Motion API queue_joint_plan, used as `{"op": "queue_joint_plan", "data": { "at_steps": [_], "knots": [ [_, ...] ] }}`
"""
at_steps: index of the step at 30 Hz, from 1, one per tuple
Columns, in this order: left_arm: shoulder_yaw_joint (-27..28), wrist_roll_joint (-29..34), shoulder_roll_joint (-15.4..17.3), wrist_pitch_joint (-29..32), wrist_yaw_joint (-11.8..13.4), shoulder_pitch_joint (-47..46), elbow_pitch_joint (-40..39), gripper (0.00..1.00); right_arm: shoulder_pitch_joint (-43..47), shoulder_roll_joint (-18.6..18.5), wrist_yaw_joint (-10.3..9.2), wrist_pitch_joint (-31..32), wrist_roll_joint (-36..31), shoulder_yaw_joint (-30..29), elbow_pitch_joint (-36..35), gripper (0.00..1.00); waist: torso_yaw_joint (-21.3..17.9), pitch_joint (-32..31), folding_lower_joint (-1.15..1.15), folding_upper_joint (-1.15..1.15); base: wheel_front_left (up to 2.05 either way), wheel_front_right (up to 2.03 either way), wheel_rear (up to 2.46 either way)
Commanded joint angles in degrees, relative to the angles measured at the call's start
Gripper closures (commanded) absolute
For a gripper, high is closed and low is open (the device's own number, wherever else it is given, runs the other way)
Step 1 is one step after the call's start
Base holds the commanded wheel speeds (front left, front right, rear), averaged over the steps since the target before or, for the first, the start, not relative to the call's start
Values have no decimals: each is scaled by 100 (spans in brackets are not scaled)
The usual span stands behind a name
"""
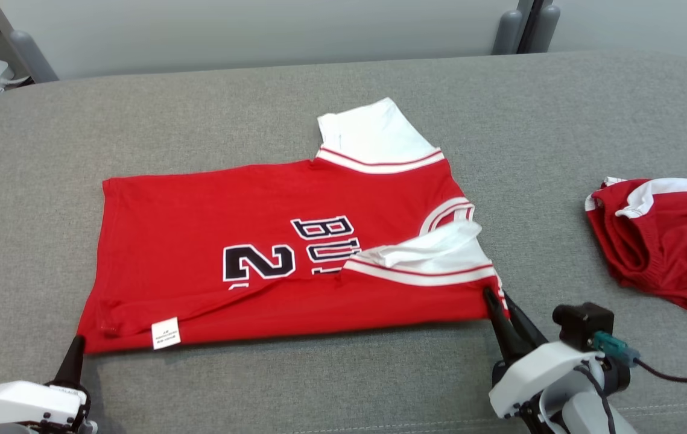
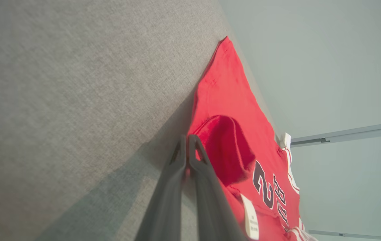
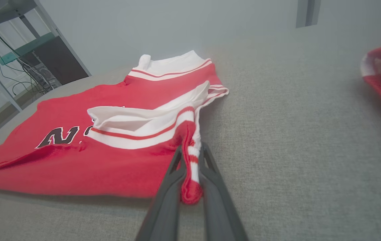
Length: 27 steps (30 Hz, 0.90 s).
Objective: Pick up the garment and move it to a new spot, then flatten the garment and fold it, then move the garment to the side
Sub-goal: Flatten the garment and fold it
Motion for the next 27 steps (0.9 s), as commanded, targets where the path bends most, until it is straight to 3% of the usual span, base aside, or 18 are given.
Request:
{"op": "queue_joint_plan", "data": {
  "at_steps": [1,10,11,12,13,14,16,17,27],
  "knots": [
    [177,102,266,-116,-40,-43,13,100,85,21,-1,-34,49,122,-113,100,-24,-59,0,0,0,0,0],
    [-51,154,271,-227,-40,-15,211,100,338,21,-1,-34,63,106,-46,100,-25,-78,0,0,0,0,0],
    [-94,154,266,-205,-40,-15,210,100,334,21,-1,-34,39,86,-14,67,-20,-61,0,0,0,0,0],
    [-149,167,266,-179,-40,-15,203,100,320,21,-1,-34,7,59,13,16,-15,-43,0,0,0,0,0],
    [-220,212,284,-170,-40,-20,184,100,300,21,-1,-34,-25,20,9,0,-10,-13,0,0,0,0,0],
    [-281,260,306,-191,-40,-27,162,100,278,21,-1,-34,-68,-21,-20,0,-9,20,0,0,0,0,0],
    [-378,319,332,-254,-40,-42,121,38,253,21,-1,-34,-134,-123,-116,0,-7,58,0,0,0,0,0],
    [-442,372,361,-292,-40,-52,100,2,256,21,-1,-34,-154,-158,-163,0,-6,80,0,0,0,0,0],
    [-1068,696,596,-774,-40,-215,-39,0,282,21,-1,-34,-327,-444,-642,0,-51,204,0,0,0,0,0]
  ]
}}
